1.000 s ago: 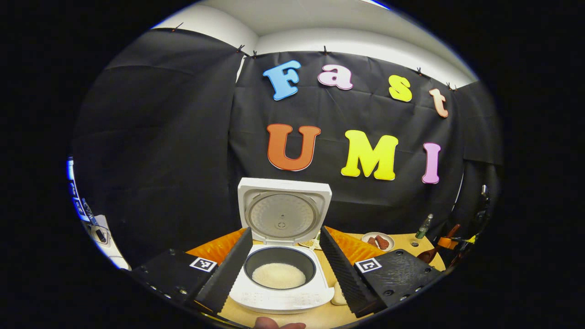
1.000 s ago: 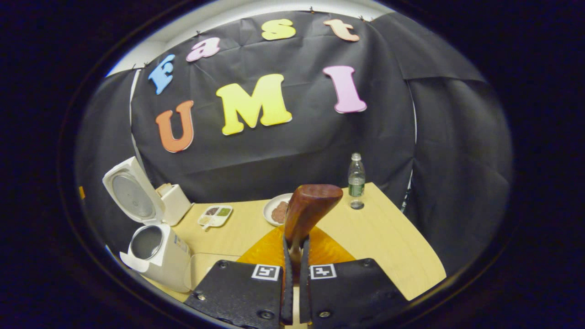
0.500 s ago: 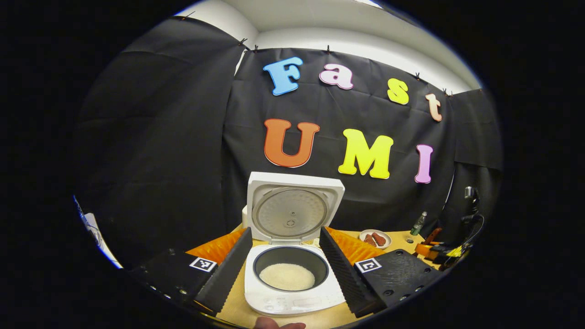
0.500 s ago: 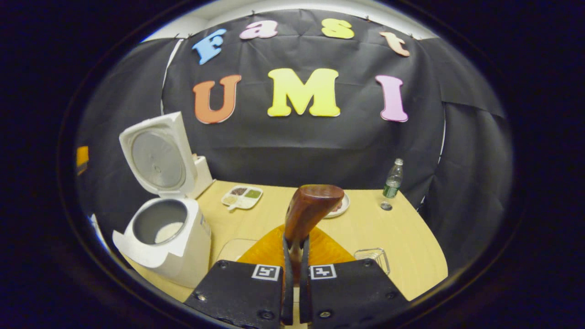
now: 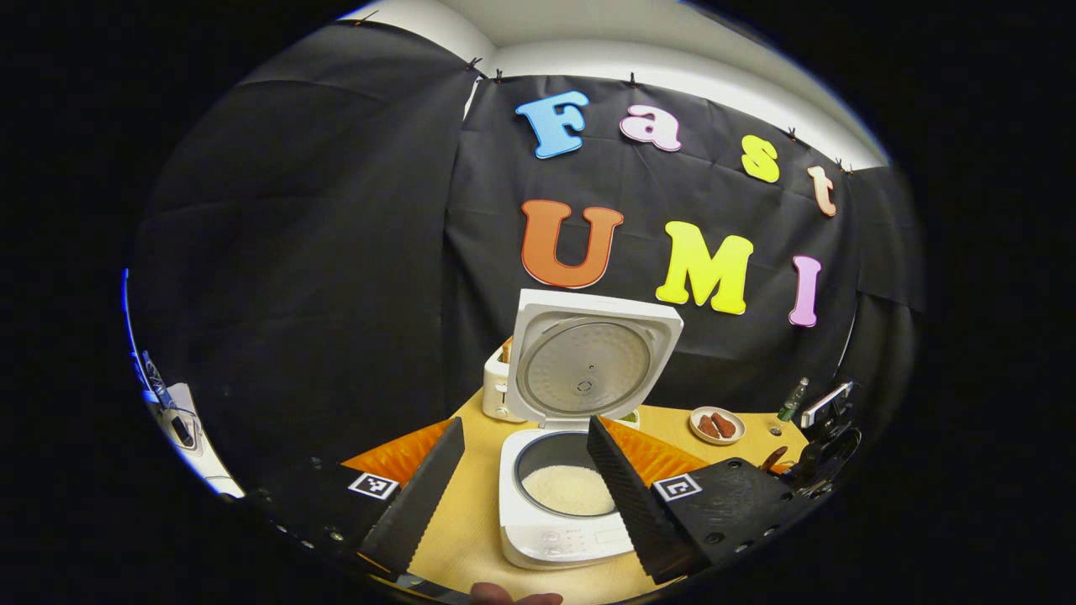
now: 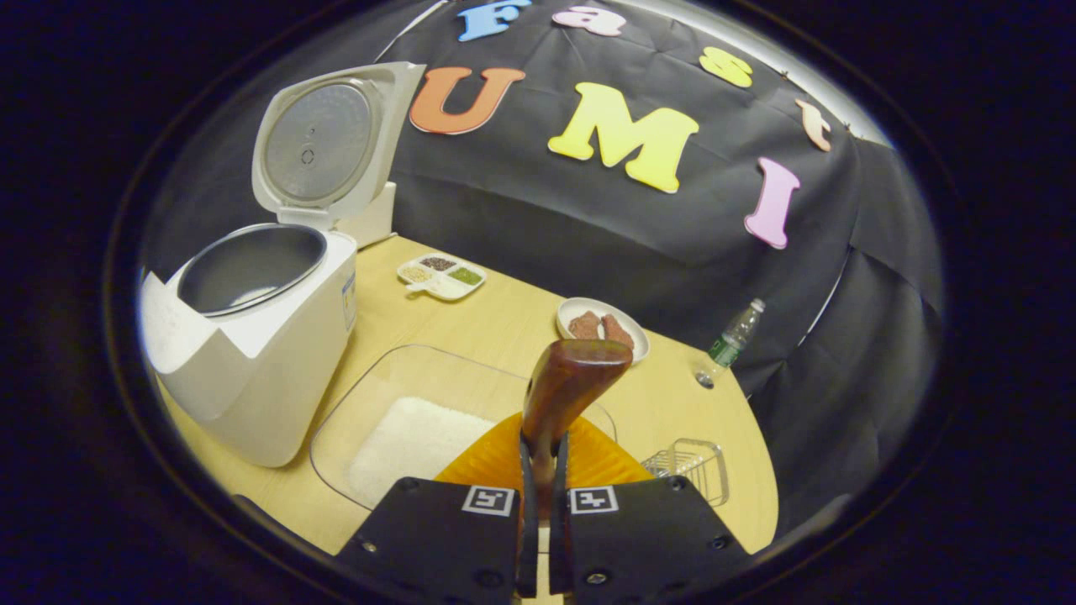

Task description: Close the left gripper, press the button to open the rice cooker; take a wooden spoon from the chopstick holder with the right hand, scoop a spoonful of rice and pour it into the rice cooker, then put the wooden spoon back into the chopstick holder.

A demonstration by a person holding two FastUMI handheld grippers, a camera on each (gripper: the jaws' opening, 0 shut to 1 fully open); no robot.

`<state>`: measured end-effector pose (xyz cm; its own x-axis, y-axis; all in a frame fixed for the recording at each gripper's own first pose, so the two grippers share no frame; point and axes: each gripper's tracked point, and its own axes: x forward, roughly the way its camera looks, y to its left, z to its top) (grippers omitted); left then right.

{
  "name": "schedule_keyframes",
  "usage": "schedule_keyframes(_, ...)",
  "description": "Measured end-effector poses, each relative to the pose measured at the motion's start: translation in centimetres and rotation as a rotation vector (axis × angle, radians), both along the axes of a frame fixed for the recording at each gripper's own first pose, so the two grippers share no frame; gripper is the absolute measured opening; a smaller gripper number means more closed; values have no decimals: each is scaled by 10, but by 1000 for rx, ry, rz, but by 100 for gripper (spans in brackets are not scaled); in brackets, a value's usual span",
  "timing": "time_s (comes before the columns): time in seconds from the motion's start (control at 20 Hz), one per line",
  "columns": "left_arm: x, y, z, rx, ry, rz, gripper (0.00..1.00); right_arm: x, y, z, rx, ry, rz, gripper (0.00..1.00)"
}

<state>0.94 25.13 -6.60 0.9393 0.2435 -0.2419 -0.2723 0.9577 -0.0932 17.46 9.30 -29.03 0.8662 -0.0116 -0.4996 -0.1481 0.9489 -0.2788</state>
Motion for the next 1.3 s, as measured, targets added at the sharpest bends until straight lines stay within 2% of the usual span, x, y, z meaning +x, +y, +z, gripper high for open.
schedule_keyframes(0.25,-1,6,-3,-4,14,9,95,-4,29,-7,237,68,-40,10)
schedule_keyframes(0.6,0,-1,5,-3,13,-5,95,-3,59,-6,662,192,-130,11)
schedule_keyframes(0.95,-1,-8,10,21,23,-11,95,1,29,-11,1058,245,-295,11)
schedule_keyframes(1.3,11,-31,25,32,12,-44,95,3,-15,8,1319,204,-366,10)
